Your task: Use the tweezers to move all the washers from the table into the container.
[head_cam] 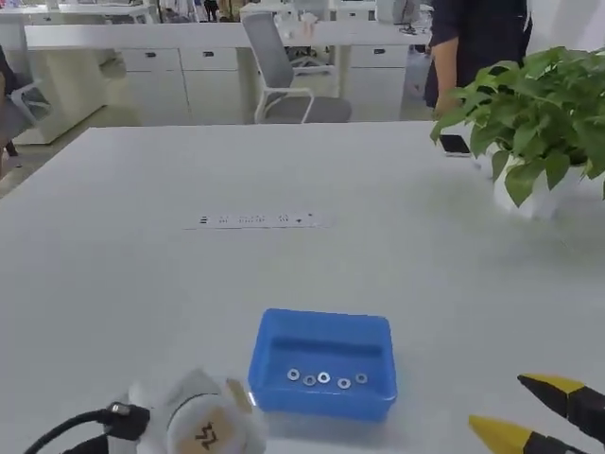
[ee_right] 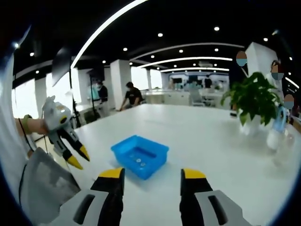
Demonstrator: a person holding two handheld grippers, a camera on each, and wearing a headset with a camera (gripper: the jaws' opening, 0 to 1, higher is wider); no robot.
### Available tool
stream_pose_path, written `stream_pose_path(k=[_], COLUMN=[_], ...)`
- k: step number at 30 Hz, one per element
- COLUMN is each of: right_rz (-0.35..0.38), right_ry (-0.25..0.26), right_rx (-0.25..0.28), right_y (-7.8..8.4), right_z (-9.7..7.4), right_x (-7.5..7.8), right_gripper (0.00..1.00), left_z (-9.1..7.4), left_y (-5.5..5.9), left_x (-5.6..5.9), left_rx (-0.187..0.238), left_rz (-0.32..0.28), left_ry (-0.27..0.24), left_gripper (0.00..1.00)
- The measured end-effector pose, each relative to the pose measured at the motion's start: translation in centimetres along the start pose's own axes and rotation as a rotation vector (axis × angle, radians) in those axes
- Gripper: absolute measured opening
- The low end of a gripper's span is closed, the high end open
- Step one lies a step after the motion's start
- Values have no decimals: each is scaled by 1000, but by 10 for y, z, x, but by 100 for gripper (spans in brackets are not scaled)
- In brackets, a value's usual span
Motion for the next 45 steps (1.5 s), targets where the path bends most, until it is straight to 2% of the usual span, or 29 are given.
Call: stream_pose_path(k=[1,2,3,4,6,9,13,15,20,22,26,29,31,32,34,39,45], right_rz=[-5,-19,-29,-32,-42,-41,-41,-45,-27,-33,-38,-37,-35,-39,-27,-30,-4], right_ry=[-9,-24,-32,-33,-35,-35,-28,-14,21,26,45,58,73,84,73,88,99], right_rx=[12,41,61,60,78,97,131,131,143,154,174,194,197,198,205,211,208], right_y=[-4,-10,-15,-18,-24,-30,-37,-38,-42,-45,-48,-51,-52,-53,-56,-59,-55], right_z=[-1,-2,-3,-5,-9,-12,-15,-16,-24,-27,-30,-31,-31,-32,-31,-33,-34], right_x=[-1,-3,-4,-5,-4,0,7,9,9,6,7,9,11,13,12,14,17], right_gripper=[46,48,50,52,56,63,70,74,79,82,87,91,98,99,99,99,99], left_z=[-5,-12,-18,-25,-39,-53,-65,-71,-78,-81,-84,-85,-87,-88,-87,-86,-82], left_y=[-5,-11,-16,-25,-36,-45,-49,-52,-47,-45,-43,-43,-44,-45,-46,-48,-50], left_x=[-2,-3,-4,-8,-12,-23,-33,-34,-38,-40,-46,-52,-55,-56,-58,-62,-63], left_rx=[42,96,139,217,319,427,495,536,592,615,636,643,650,665,676,685,661], left_rz=[-35,-110,-154,-225,-337,-378,-415,-446,-528,-569,-629,-626,-614,-609,-618,-612,-575], left_ry=[-16,-32,-41,-63,-87,-169,-276,-292,-319,-322,-319,-352,-365,-364,-358,-359,-362], left_gripper=[21,22,23,26,32,39,55,60,70,78,88,96,99,99,99,99,99])
Point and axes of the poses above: the centre of the closed fingertips' face, and the gripper's own axes: z roughly forward along the fingers, x roughly to its right, y roughly out of its underside, the point moved 2 cm from there along -z, roughly backward along the fingers, and after that the axes turned 12 degrees about -y, right-handed, at the moved point
